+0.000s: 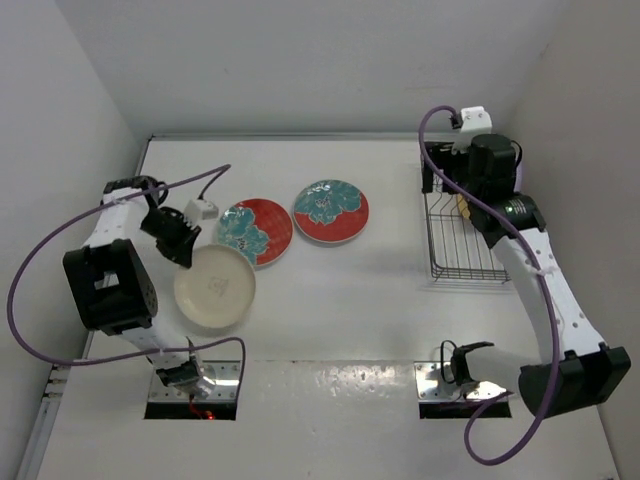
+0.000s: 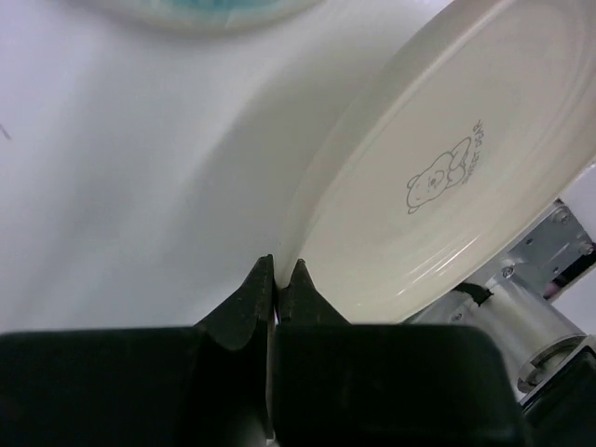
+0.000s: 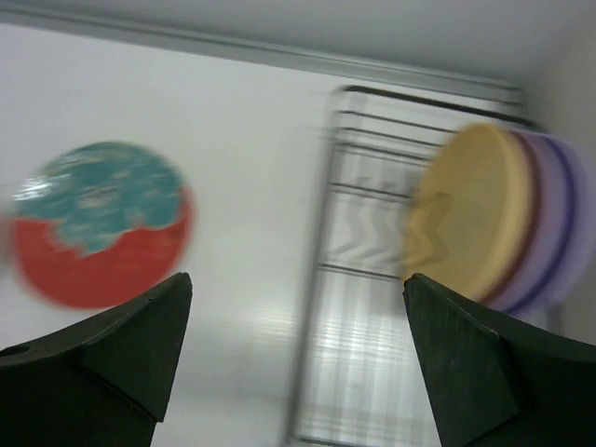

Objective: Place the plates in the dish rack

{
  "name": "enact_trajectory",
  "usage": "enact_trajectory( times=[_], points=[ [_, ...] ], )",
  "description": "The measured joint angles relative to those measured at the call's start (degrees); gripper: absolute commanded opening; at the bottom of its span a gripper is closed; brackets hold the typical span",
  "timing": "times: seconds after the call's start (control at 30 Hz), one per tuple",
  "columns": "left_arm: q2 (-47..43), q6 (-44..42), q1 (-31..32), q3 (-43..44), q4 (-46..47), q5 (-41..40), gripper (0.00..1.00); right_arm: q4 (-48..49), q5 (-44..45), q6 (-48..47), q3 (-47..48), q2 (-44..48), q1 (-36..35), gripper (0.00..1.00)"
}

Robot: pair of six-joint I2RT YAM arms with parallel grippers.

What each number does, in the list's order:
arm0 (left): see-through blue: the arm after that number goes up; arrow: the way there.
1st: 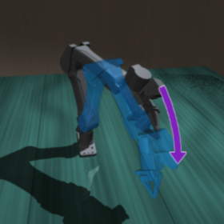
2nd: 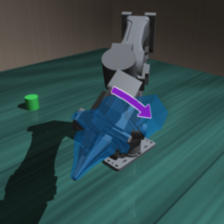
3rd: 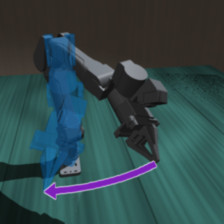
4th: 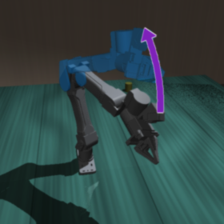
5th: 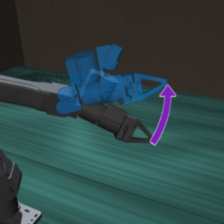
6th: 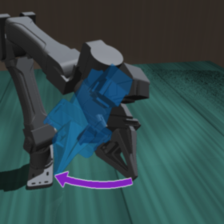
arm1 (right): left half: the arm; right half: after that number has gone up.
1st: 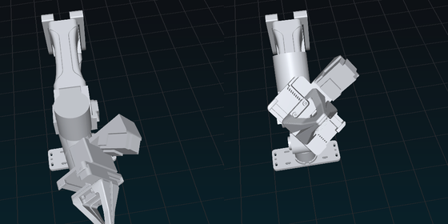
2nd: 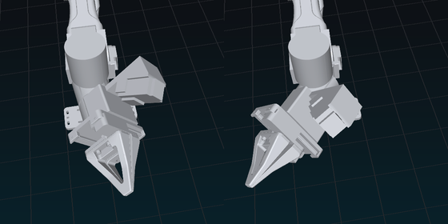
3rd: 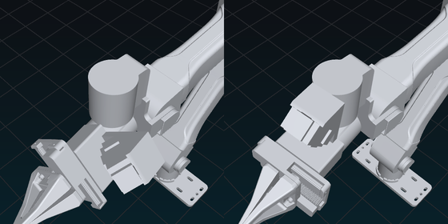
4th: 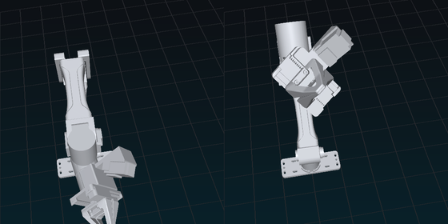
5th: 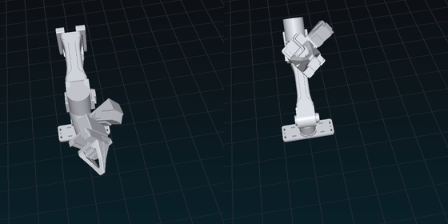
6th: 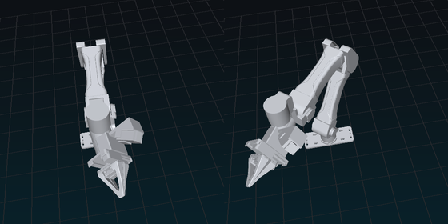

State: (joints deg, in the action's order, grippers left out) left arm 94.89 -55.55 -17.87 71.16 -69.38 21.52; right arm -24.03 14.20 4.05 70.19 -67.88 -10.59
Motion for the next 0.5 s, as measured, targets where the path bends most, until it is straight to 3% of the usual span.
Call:
enact_trajectory(
  times=[0.1, 0.27, 0.5],
  points=[
    [-3.7, -0.4, 6.7, 4.1, -2.0, 3.1, 0.0, 1.7, -12.1, 4.1, 0.0, -1.2, -2.5, 0.94],
    [-2.6, 9.2, 16.2, 14.1, 1.9, 6.8, 0.0, 9.0, -29.4, 12.9, 0.1, -9.5, -10.8, 0.91],
    [-1.1, 18.9, 24.2, 21.6, 8.5, 6.2, 0.0, 15.3, -42.2, 22.2, 2.2, -24.0, -21.0, 0.87]
  ],
)
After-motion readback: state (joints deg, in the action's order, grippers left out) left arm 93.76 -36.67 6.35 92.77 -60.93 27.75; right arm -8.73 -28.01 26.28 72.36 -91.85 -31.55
